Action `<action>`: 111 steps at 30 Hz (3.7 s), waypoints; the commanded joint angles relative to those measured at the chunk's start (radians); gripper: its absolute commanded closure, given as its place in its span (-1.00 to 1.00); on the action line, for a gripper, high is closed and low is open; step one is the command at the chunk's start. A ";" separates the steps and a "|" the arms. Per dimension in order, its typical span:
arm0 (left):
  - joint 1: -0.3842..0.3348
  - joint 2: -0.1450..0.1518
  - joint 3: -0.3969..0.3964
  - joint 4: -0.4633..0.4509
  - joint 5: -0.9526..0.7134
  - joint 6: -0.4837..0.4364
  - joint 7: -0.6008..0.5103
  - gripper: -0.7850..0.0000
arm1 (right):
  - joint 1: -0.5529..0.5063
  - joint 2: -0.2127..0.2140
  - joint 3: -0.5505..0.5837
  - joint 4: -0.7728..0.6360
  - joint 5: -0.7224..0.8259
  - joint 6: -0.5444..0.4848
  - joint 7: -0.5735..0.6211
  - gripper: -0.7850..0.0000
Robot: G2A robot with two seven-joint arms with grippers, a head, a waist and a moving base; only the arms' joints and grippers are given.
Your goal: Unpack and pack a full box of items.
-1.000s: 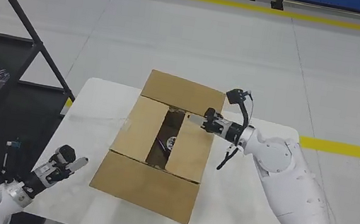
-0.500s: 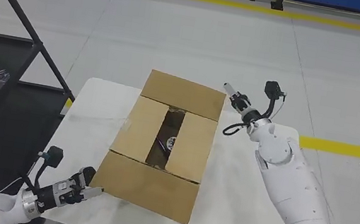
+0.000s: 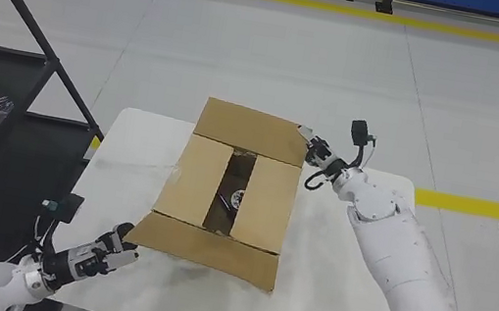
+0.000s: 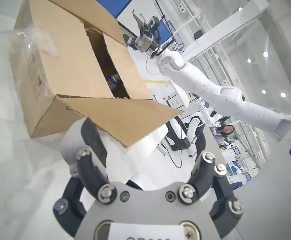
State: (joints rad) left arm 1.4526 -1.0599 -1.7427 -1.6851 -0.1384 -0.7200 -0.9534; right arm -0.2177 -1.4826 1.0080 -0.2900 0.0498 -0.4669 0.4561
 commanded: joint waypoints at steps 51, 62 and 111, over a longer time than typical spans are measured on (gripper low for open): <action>-0.251 -0.064 0.406 0.005 0.724 0.429 0.779 -1.00 | -0.015 0.074 0.063 -0.214 0.131 -0.036 0.635 -1.00; -0.313 -0.084 0.471 0.059 0.784 0.488 0.830 -1.00 | -0.050 0.070 0.039 -0.286 0.116 0.097 0.624 -1.00; -0.129 -0.062 0.057 0.011 0.758 0.412 0.869 -1.00 | -0.262 0.130 0.090 -0.522 0.154 0.150 0.669 -1.00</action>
State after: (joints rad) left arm 1.3257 -1.1214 -1.6884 -1.6751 0.6256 -0.3245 -0.0855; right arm -0.4792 -1.3529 1.0980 -0.8122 0.2038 -0.3174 1.1254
